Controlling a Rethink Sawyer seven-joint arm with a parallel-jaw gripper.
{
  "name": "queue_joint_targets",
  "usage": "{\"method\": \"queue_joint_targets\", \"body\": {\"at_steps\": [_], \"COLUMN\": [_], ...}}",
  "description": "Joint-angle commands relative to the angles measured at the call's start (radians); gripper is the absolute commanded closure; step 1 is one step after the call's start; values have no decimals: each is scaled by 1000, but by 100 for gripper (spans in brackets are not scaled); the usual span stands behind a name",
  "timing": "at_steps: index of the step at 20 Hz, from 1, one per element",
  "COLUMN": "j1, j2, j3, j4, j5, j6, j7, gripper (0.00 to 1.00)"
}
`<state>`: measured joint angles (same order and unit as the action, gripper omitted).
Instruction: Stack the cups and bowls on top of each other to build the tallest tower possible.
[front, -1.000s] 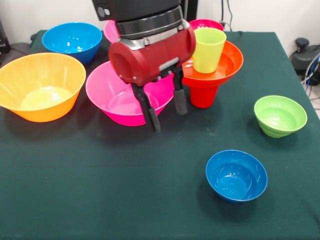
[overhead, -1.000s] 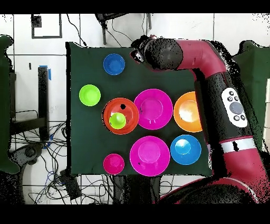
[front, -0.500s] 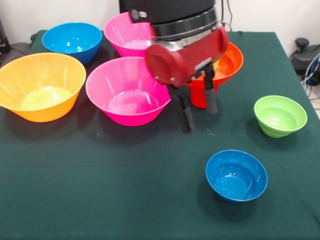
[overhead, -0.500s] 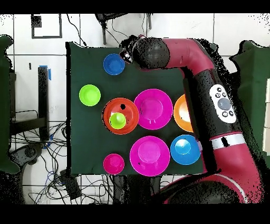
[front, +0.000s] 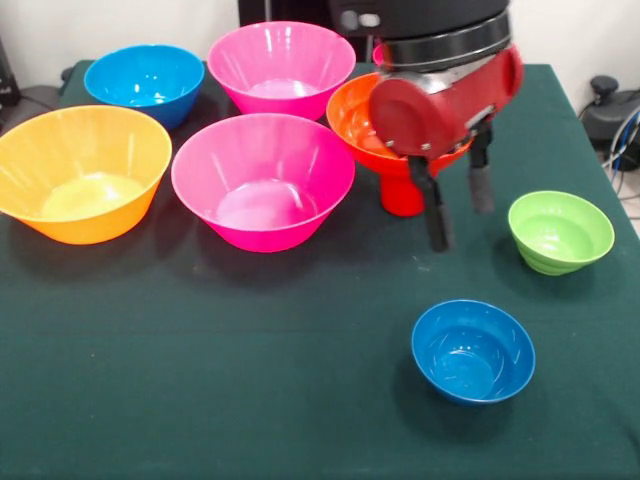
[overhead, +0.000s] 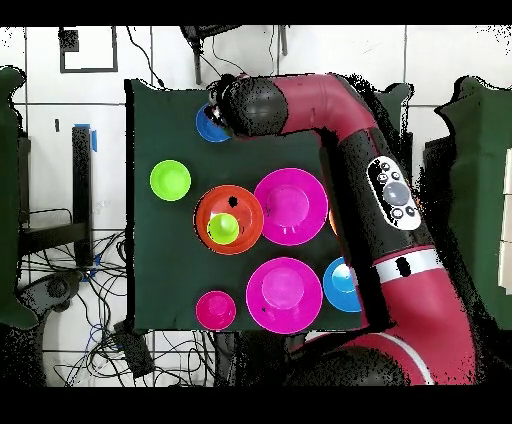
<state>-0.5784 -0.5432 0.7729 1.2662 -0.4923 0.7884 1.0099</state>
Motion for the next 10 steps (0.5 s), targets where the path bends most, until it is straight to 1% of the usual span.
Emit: {"method": "queue_joint_targets", "body": {"at_steps": [1,4,10], "j1": [114,170,244], "j2": [-39,-29,-6], "j3": [-137,-183,-247], "j4": [73,48,40], "j5": [-13,-30,-56], "j6": [-31,-2,-9], "j7": [281,315,367], "gripper": [0,0,0]}}
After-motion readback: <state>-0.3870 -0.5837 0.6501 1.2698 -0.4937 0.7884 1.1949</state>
